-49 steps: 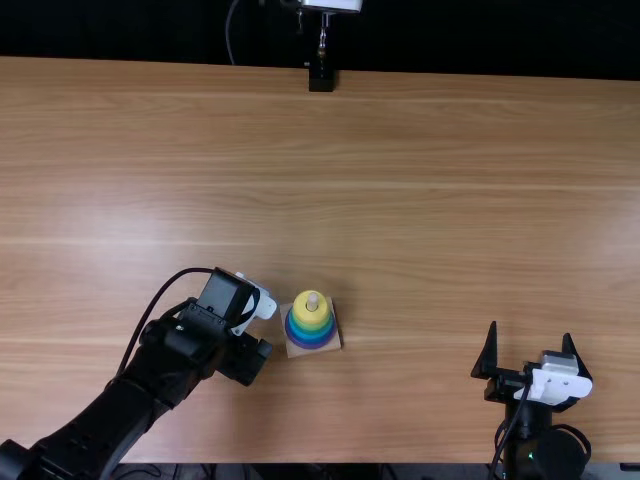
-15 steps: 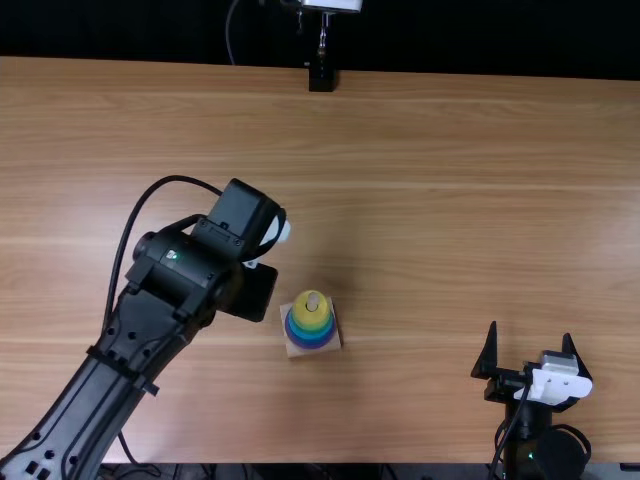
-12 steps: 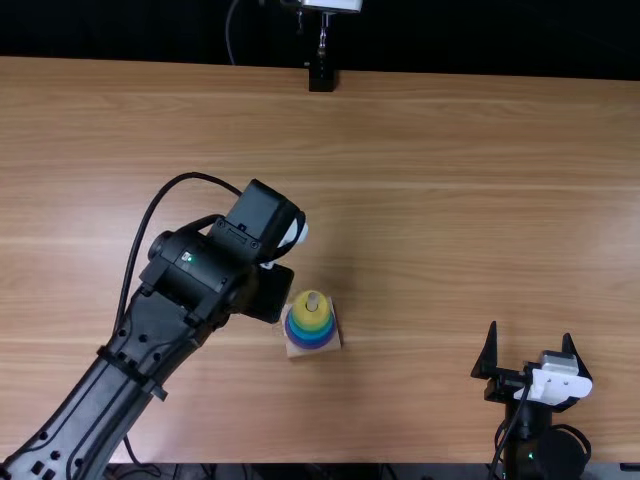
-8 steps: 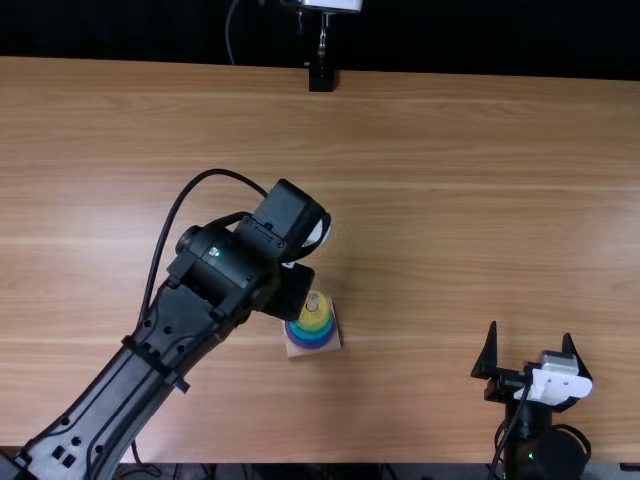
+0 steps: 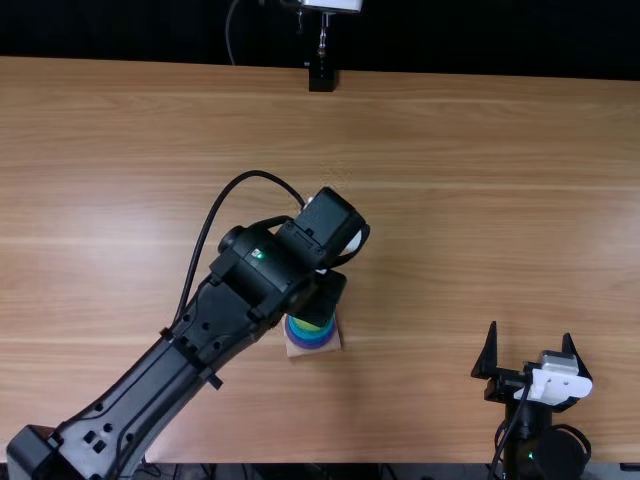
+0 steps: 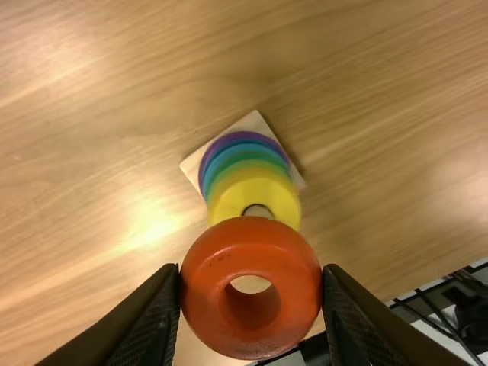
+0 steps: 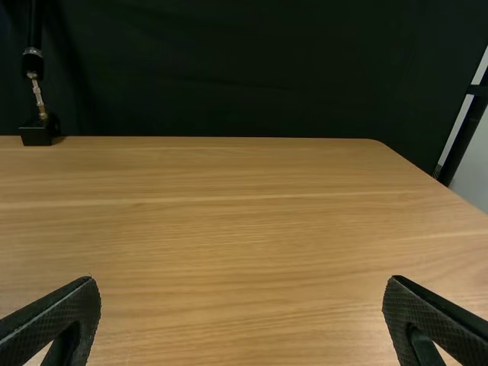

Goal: Build the Hanoi tower: stack the rings onto the peg from bottom to top in this color order: purple, dark blue, light blue, dark green, light green, yellow, orange.

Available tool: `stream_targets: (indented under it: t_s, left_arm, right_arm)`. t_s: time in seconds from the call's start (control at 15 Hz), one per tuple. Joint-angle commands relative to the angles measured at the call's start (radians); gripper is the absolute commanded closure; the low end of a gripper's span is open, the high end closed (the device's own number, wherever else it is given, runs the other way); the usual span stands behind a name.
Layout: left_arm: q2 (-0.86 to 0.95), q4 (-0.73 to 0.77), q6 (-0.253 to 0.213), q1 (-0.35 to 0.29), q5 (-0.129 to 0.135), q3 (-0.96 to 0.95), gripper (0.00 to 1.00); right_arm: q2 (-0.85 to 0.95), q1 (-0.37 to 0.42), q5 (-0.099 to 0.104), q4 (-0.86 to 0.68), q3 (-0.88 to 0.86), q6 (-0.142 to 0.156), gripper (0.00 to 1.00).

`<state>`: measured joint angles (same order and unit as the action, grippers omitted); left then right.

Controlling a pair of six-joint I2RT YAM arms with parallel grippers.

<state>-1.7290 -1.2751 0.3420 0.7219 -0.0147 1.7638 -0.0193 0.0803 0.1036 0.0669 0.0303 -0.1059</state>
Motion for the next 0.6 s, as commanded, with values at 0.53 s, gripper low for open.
stream_targets:
  t_s: [0.53]
  left_arm:
    - [-0.044, 0.001, 0.024, 0.031, 0.005, 0.046, 1.00]
  right_arm:
    - [0.010, -0.007, -0.004, -0.003, -0.015, 0.006, 0.00]
